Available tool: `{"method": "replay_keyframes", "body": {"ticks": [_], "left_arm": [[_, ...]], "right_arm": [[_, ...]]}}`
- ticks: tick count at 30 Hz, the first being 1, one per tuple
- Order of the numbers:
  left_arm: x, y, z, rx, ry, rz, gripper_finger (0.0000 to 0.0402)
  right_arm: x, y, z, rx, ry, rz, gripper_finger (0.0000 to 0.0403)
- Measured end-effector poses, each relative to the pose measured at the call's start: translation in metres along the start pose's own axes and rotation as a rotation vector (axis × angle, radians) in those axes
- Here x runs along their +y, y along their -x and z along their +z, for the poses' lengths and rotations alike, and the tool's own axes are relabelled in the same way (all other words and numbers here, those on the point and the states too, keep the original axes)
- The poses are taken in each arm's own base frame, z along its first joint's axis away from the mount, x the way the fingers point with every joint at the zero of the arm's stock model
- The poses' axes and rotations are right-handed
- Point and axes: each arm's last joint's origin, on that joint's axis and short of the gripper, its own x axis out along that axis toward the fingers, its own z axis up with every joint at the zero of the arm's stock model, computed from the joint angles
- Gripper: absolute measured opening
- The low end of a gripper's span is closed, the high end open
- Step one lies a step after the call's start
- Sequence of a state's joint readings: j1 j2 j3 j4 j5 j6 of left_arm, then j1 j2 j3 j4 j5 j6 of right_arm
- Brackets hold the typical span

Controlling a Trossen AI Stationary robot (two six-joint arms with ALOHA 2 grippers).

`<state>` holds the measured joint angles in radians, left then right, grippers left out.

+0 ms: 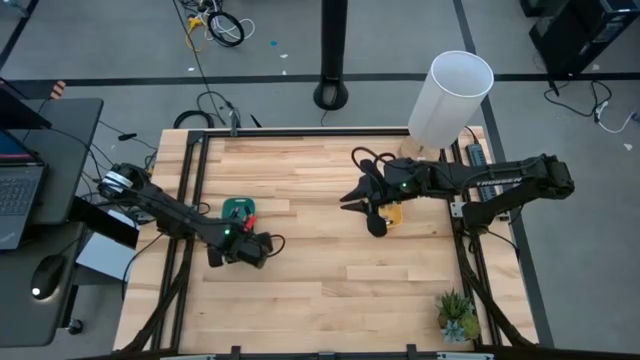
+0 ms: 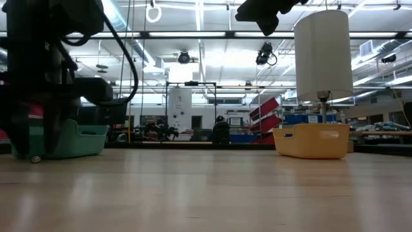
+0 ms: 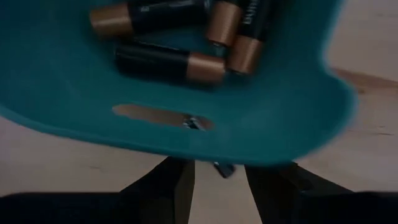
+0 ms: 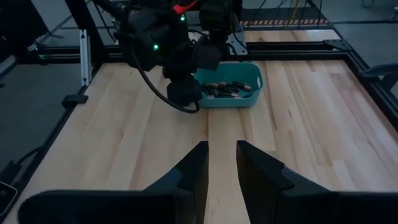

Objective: Sort batteries
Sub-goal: Put the silver battery into the yellow bin

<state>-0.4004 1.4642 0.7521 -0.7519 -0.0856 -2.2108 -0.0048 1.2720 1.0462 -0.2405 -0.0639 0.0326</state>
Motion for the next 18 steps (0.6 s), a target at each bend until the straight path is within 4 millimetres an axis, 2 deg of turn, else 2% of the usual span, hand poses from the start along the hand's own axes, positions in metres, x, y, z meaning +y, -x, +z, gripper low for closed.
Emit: {"method": "replay_keyframes", "body": {"ticks": [11, 18], "left_arm": [[0.014, -0.018, 0.009, -0.002, -0.002, 0.028, 0.0147], [0.015, -0.018, 0.004, 0.024, -0.071, 0.027, 0.0144]], "right_arm": [[-0.006, 0.000, 0.000, -0.001, -0.010, -0.004, 0.0084], [-0.006, 0.000, 0.000, -0.001, -0.033, -0.006, 0.0084]]}}
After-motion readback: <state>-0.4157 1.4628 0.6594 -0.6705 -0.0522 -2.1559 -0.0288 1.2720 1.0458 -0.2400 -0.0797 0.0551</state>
